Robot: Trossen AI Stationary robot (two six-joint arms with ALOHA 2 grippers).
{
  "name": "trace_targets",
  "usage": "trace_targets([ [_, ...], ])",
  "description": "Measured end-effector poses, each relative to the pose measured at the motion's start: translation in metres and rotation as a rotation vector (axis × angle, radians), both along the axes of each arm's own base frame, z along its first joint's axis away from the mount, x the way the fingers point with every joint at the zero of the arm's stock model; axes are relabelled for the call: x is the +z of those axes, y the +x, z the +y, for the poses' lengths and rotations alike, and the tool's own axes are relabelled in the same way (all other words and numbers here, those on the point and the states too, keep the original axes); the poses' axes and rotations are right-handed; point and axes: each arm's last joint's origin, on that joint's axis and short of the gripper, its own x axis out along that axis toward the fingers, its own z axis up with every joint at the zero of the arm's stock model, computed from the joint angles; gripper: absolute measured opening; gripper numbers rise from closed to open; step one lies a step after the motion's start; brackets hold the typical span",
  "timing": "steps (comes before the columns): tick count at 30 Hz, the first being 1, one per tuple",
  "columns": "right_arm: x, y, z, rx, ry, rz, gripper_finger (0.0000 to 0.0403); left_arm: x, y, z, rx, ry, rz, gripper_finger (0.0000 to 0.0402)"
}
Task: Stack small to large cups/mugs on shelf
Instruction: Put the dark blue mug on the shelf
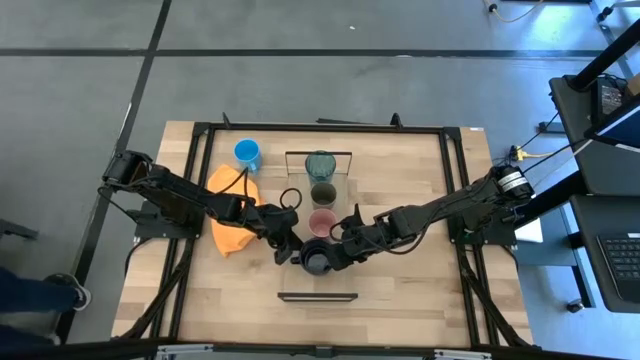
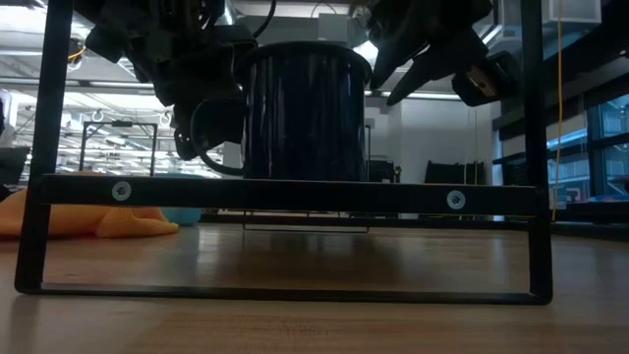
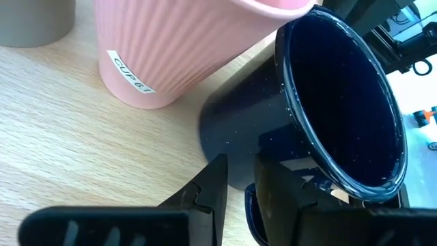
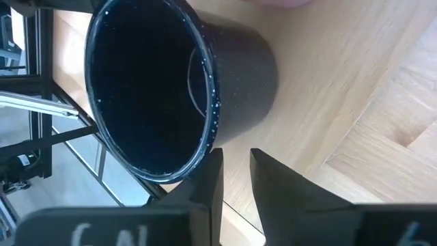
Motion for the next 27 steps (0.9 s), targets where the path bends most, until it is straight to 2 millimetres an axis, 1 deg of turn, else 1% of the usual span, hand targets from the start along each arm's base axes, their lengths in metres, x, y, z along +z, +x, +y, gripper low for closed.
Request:
trace_targets([
  [8, 0.0017, 0.002, 0.0009, 0.001, 0.014, -0.025, 0.0076, 0.0, 0.0, 0.0, 0.0, 0.0, 0.0, 0.0069],
  [24, 0.0017, 0.0014, 0.0025, 0.019, 0.033, -0.019, 0.0076, -0.0003, -0.0003, 0.0, -0.018, 0.023, -0.002, 0.0069],
  [27, 0.0016, 0.0012, 0.003, 0.021, 0.032, -0.018, 0.0076, -0.0021, -0.0015, 0.0007, -0.023, 0.054, 0.015, 0.0069],
])
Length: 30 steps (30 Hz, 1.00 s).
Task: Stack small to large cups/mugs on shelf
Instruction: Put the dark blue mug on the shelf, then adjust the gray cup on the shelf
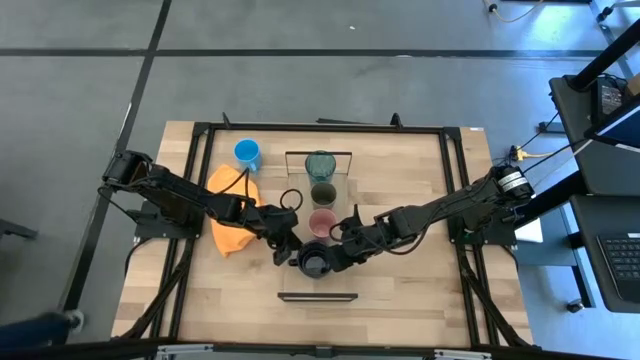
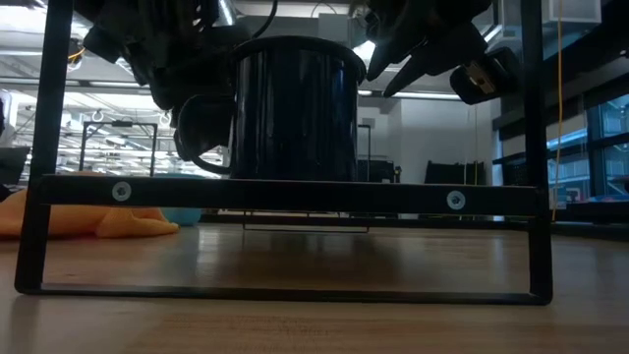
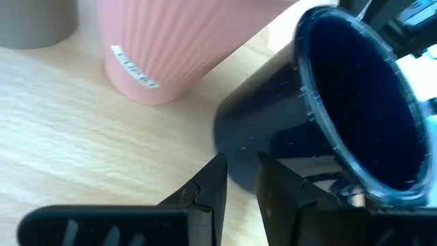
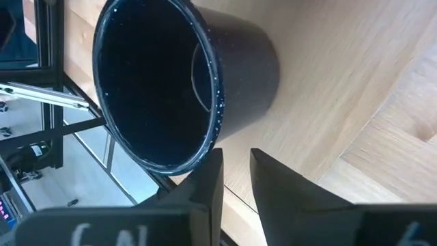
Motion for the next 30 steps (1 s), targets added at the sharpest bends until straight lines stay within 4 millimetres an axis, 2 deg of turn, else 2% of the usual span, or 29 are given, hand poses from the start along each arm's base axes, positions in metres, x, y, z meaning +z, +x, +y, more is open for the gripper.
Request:
trace_targets([
  [3, -0.001, -0.001, 0.0, 0.002, -0.006, 0.013, 0.0076, -0.001, 0.0, 0.003, 0.004, 0.007, 0.009, 0.0069],
  [6, -0.002, -0.002, -0.001, 0.003, -0.012, 0.026, 0.0076, 0.008, -0.003, 0.004, -0.003, 0.001, -0.023, 0.0069],
  [16, -0.003, -0.004, -0.001, 0.023, -0.037, 0.045, 0.0076, 0.027, -0.03, 0.012, 0.035, 0.091, 0.048, 0.0069],
  [30, -0.003, -0.003, -0.002, 0.023, -0.074, 0.028, 0.0076, 0.02, -0.023, 0.002, 0.036, 0.086, 0.041, 0.0069],
])
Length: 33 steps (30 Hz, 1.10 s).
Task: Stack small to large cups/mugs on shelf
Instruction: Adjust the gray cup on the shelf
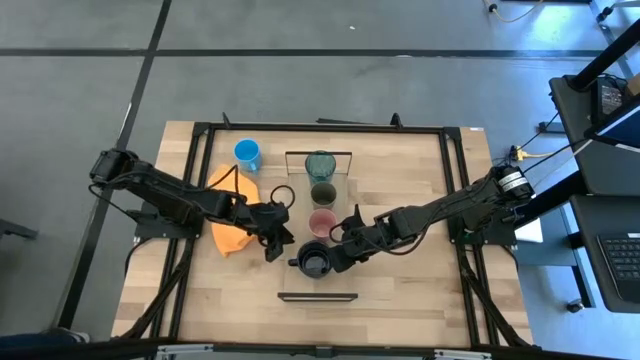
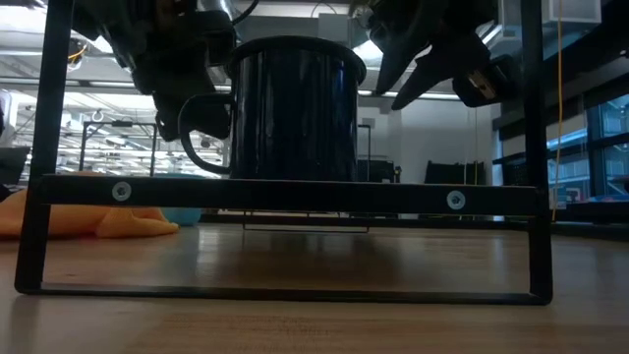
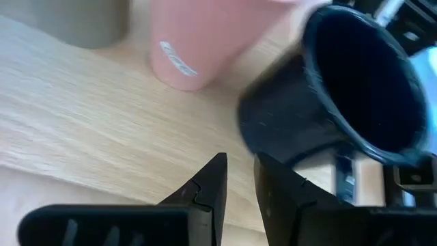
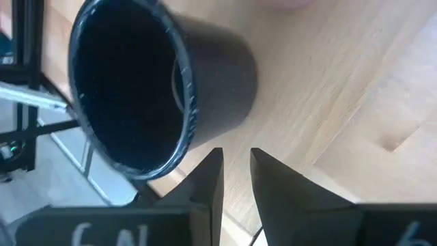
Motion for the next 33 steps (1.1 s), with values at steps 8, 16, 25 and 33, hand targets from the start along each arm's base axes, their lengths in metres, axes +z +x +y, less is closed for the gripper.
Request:
trace_targets([
  [8, -0.002, -0.001, -0.009, -0.057, -0.071, 0.025, 0.0076, -0.001, 0.003, 0.016, 0.055, 0.028, -0.001, 0.0069],
  [16, -0.004, -0.004, -0.018, -0.098, -0.122, 0.067, 0.0076, 0.003, 0.008, 0.033, 0.111, 0.02, -0.05, 0.0069],
  [25, -0.004, -0.003, -0.033, -0.198, -0.25, 0.064, 0.0076, 0.004, 0.009, 0.034, 0.1, 0.033, -0.071, 0.0069],
  [33, -0.005, -0.005, -0.047, -0.281, -0.369, 0.084, 0.0076, 0.004, 0.009, 0.034, 0.101, 0.035, -0.066, 0.0069],
])
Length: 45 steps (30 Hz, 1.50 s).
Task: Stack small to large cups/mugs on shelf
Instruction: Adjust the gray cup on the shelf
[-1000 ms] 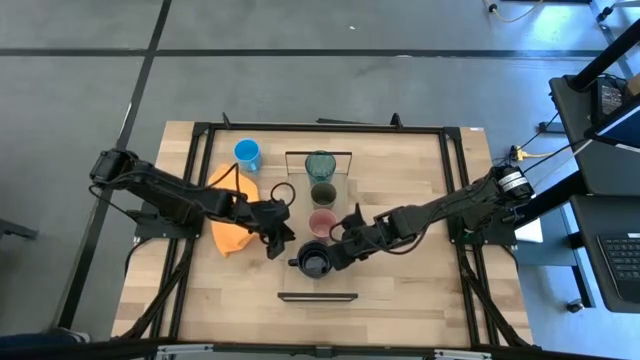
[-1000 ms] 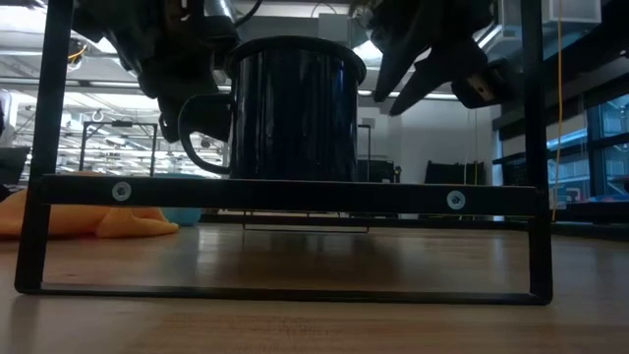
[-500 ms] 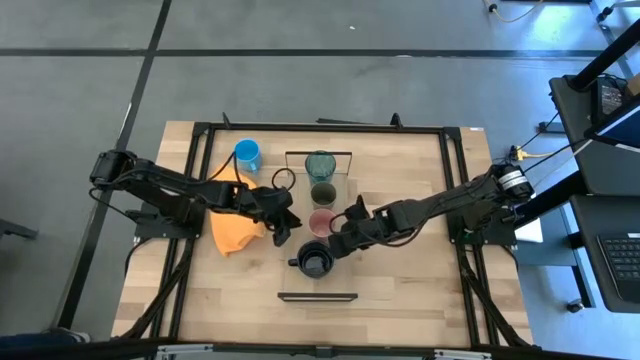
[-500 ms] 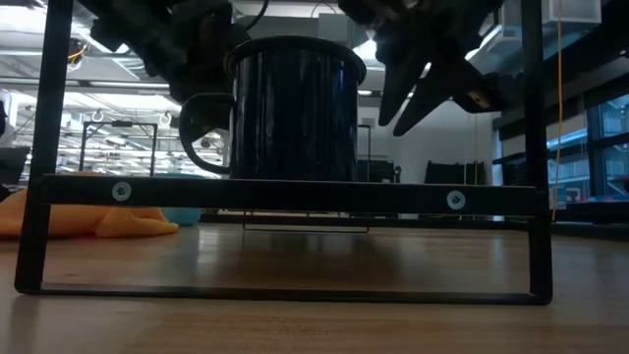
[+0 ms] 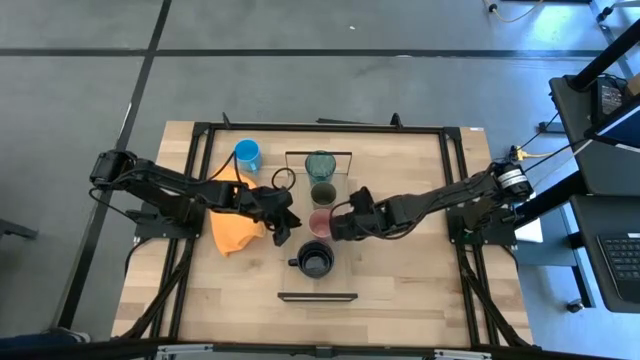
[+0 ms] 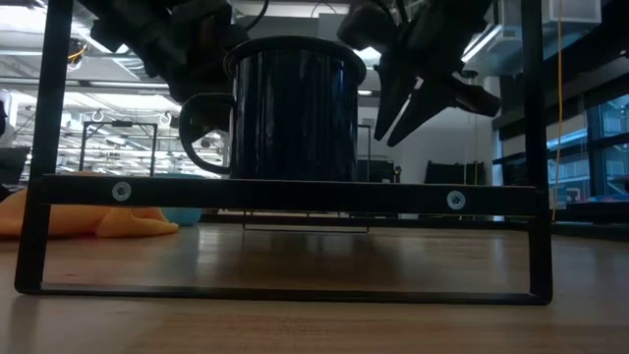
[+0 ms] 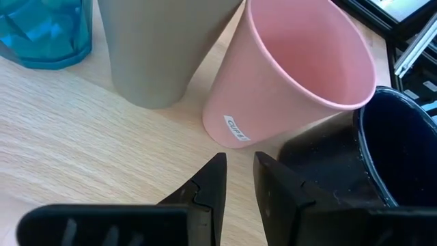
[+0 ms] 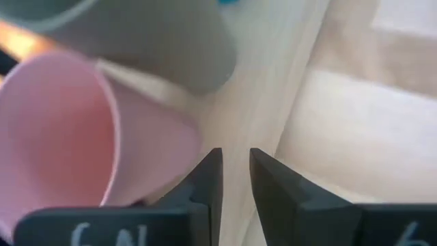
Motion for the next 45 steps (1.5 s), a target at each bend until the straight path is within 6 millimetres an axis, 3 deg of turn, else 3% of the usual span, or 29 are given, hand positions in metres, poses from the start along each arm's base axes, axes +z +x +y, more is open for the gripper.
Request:
trace_targets([
  [12, 0.009, 0.001, -0.029, -0.102, -0.102, -0.035, 0.0076, -0.001, -0.001, 0.001, 0.026, 0.024, 0.017, 0.0069],
  [45, 0.017, 0.017, -0.043, 0.035, -0.072, -0.134, 0.0076, -0.003, -0.003, 0.004, 0.099, 0.086, 0.041, 0.0069],
])
